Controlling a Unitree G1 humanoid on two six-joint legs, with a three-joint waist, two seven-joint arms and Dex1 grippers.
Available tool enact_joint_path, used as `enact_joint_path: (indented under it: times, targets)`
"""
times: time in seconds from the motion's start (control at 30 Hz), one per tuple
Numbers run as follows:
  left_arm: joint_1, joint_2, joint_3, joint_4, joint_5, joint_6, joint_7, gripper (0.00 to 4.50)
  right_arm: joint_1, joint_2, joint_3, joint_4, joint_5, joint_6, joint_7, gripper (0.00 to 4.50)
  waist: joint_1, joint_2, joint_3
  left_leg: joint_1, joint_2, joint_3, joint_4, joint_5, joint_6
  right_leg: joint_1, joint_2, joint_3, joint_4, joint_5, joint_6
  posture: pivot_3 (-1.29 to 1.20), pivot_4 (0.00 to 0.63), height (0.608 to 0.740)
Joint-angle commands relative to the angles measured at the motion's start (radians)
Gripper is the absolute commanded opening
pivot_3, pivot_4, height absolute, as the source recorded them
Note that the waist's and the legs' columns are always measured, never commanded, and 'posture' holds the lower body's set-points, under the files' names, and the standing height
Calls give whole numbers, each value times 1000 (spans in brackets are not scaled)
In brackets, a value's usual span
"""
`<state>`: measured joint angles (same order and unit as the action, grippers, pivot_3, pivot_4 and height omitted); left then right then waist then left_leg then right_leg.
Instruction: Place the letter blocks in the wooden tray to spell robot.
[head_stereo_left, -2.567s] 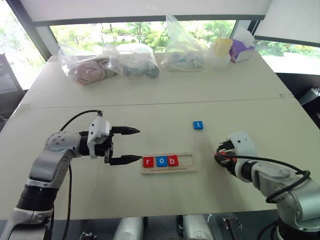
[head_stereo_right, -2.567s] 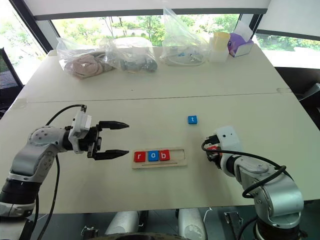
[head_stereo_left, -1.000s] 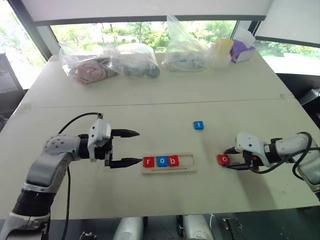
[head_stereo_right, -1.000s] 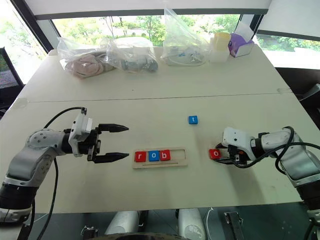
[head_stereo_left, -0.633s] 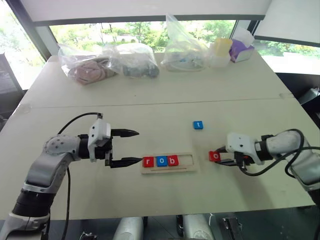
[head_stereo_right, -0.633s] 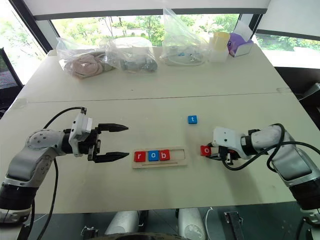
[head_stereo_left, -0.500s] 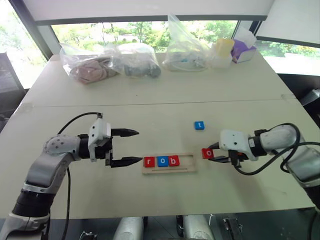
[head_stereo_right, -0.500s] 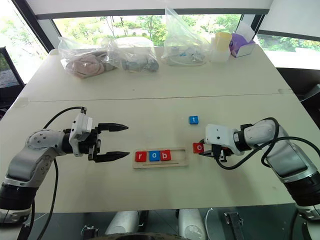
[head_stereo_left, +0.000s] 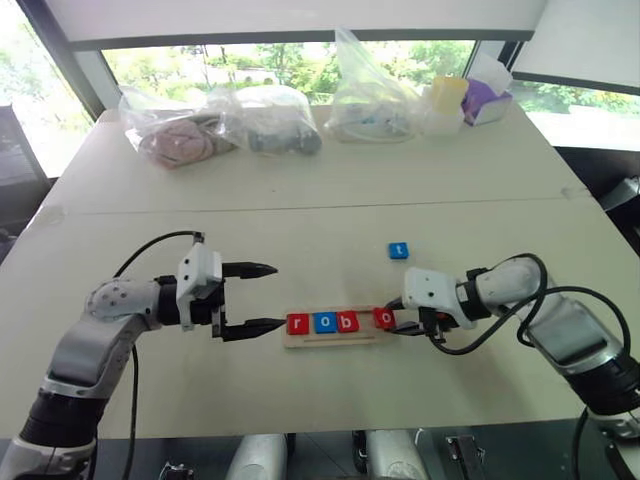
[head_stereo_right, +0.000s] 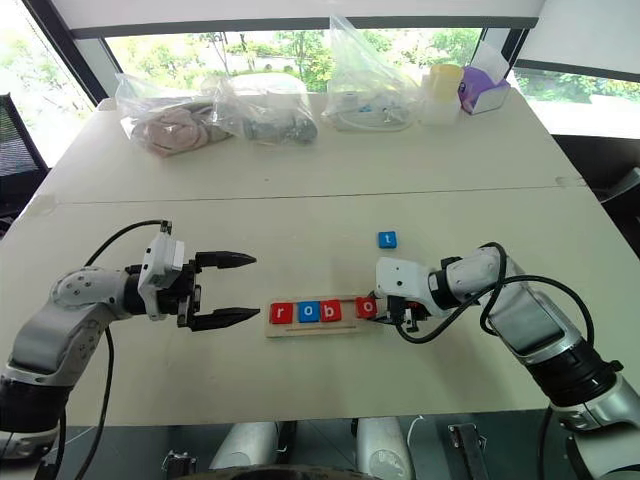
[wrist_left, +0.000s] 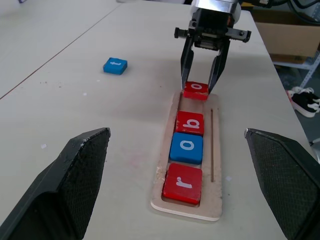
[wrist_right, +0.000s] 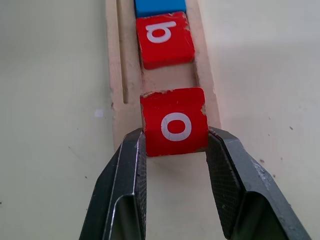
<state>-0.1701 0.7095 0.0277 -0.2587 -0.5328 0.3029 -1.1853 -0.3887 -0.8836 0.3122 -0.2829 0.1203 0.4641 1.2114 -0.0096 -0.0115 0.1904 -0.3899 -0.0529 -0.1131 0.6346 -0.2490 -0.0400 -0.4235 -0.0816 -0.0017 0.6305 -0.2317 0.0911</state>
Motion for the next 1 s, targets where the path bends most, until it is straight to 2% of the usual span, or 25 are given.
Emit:
enact_joint_path:
  times: [0.03,0.8,0.87,0.9,1.0]
  targets:
    - [1,17,35,-42,-19,4,10,4500,-16,7,5,-43,-6,9,-6,1113,0,0,0,0,0,0,0,0,0,0,0,0,0,0,0,0,150,740]
    - [13,16,32,-60,-25,10,36,4500,-35,39,34,-32,-28,9,-19,1113,-1,0,0,0,0,0,0,0,0,0,0,0,0,0,0,0,150,740]
    - [14,15,32,-60,-26,9,36,4500,-36,40,33,-32,-28,11,-19,2176,-1,0,0,0,0,0,0,0,0,0,0,0,0,0,0,0,150,740]
    - [14,15,31,-60,-26,9,36,4500,-37,40,33,-34,-27,13,-19,2513,-1,0,0,0,0,0,0,0,0,0,0,0,0,0,0,0,150,740]
    - [15,15,31,-62,-26,10,37,4500,-38,39,27,-44,-19,21,-17,4122,-1,0,0,0,0,0,0,0,0,0,0,0,0,0,0,0,150,740]
